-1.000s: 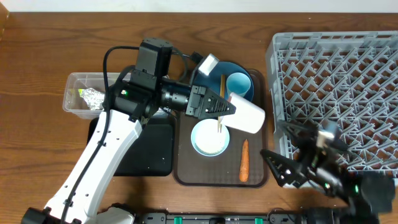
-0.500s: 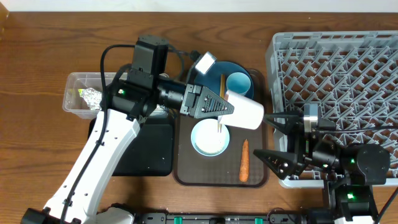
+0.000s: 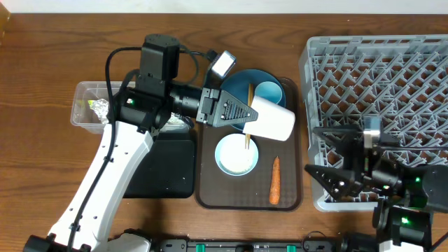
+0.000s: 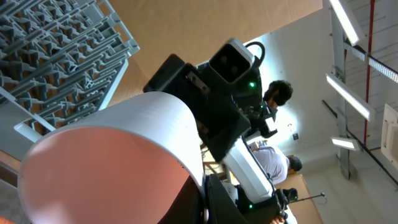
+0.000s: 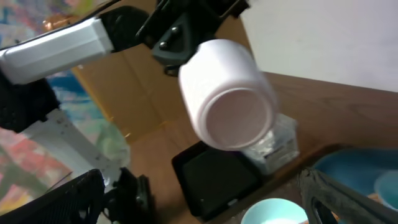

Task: Sort waste into correct bins and load items into the dishwasher rack
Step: 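Move the right gripper from the rack toward the held pink cup, then grasp the pink cup with the right gripper and release the left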

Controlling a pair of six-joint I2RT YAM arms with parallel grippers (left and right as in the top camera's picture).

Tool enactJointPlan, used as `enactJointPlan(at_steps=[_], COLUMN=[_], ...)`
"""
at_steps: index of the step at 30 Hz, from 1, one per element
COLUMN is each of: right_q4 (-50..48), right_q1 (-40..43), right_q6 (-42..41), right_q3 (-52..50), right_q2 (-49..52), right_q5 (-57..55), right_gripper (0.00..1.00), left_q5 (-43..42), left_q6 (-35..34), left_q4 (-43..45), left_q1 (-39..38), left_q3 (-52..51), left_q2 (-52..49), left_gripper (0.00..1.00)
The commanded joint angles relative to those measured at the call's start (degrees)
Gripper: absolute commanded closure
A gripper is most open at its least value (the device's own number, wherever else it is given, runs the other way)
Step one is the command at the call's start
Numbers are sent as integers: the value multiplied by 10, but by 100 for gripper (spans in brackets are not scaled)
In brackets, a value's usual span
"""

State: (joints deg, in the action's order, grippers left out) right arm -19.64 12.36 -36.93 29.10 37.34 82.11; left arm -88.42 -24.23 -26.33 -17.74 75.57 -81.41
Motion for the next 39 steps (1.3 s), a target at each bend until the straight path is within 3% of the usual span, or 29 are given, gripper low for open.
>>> enactJointPlan(at_steps=[1, 15, 23, 35, 39], right_q4=[-2, -3, -40, -40, -40], right_q1=[17, 11, -37, -83, -94], right_q6=[4, 44, 31, 34, 33], right_q3=[10, 7, 7, 7, 7], right_q2=[7, 76, 80, 81, 81], right_q5=[21, 44, 26, -19, -28], right_gripper=[1, 1, 1, 1, 6], left_q5=[-16, -8, 39, 41, 41], left_q6=[-5, 0, 0, 2, 6], left_q4=[1, 1, 0, 3, 3], left_q1=[-7, -40, -57, -84, -84], left_q3=[-1, -1, -1, -1, -1], left_q2=[-6, -6, -6, -6, -6], left_gripper=[94, 94, 94, 94, 94])
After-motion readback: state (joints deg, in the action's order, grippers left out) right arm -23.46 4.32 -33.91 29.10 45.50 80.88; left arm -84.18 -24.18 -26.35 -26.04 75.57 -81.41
